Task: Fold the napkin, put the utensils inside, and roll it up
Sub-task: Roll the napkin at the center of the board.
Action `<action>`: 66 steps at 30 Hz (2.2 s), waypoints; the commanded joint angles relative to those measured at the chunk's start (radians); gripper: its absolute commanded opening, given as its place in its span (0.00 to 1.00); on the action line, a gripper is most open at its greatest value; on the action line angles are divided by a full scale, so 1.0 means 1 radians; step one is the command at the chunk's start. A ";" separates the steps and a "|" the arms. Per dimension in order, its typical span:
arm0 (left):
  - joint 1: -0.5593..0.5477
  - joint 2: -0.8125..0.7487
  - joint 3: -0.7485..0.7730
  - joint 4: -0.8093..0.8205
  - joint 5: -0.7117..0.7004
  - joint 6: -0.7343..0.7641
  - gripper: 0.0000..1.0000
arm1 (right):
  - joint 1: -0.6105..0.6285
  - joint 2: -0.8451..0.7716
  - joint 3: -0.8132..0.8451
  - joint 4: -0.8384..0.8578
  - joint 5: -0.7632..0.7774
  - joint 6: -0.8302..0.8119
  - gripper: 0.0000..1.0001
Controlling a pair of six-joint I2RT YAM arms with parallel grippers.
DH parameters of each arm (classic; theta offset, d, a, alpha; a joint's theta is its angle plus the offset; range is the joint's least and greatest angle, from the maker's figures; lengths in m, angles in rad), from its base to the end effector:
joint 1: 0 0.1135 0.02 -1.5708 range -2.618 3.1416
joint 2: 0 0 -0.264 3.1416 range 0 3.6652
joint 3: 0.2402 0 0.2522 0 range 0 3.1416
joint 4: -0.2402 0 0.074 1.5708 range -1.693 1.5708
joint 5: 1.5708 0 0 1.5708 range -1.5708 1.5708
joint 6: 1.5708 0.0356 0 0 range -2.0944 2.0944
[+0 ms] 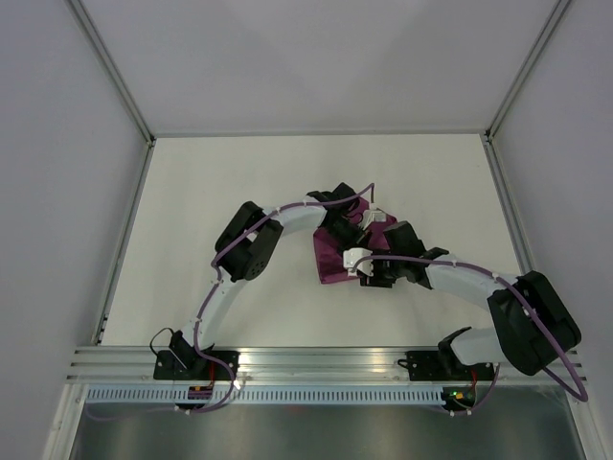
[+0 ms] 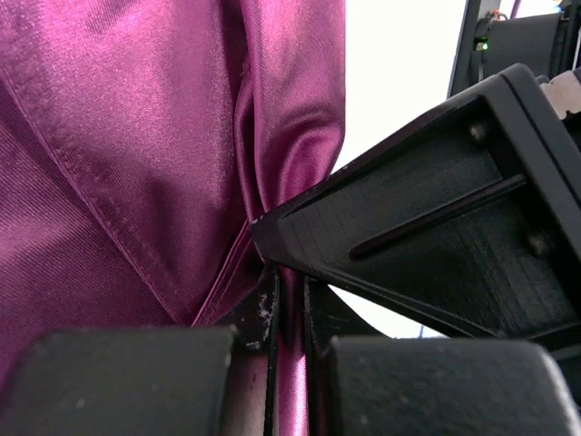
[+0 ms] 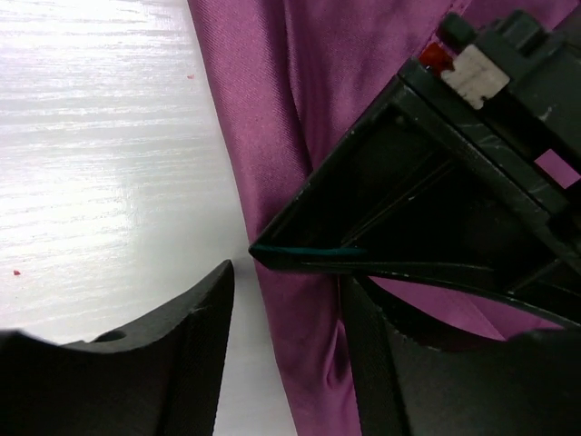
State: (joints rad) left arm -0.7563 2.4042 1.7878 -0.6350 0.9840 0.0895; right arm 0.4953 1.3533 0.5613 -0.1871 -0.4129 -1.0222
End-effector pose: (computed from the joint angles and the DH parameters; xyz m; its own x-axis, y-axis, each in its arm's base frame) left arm 0.3284 -0.3506 0.1094 -0.6369 0.6689 -0.3834 0.6296 0.1642 -0.7594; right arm 0.2020 0.1253 0.1506 0.1587 -0.8026 -0.5750 -0.9528 0.0282 -0.3022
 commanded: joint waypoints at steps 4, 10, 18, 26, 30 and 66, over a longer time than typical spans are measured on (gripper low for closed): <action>0.003 0.065 0.002 -0.072 -0.062 -0.008 0.02 | 0.022 0.055 -0.005 0.034 0.055 -0.015 0.43; 0.005 0.039 0.002 -0.072 -0.062 -0.016 0.14 | 0.022 0.102 0.026 -0.021 0.060 -0.018 0.22; 0.040 -0.085 -0.025 0.026 -0.139 -0.140 0.43 | -0.003 0.174 0.120 -0.185 -0.039 -0.039 0.16; 0.089 -0.224 -0.083 0.167 -0.269 -0.290 0.45 | -0.089 0.316 0.325 -0.446 -0.182 -0.124 0.15; 0.106 -0.330 -0.143 0.236 -0.391 -0.339 0.45 | -0.124 0.420 0.416 -0.600 -0.245 -0.177 0.15; -0.400 -0.630 -0.705 0.747 -1.232 0.212 0.52 | -0.230 0.972 1.014 -1.123 -0.290 -0.233 0.15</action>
State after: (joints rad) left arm -1.1244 1.7321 1.0050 0.1017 -0.2058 0.1749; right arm 0.2646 2.2726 1.5623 -1.3785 -0.8051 -1.2312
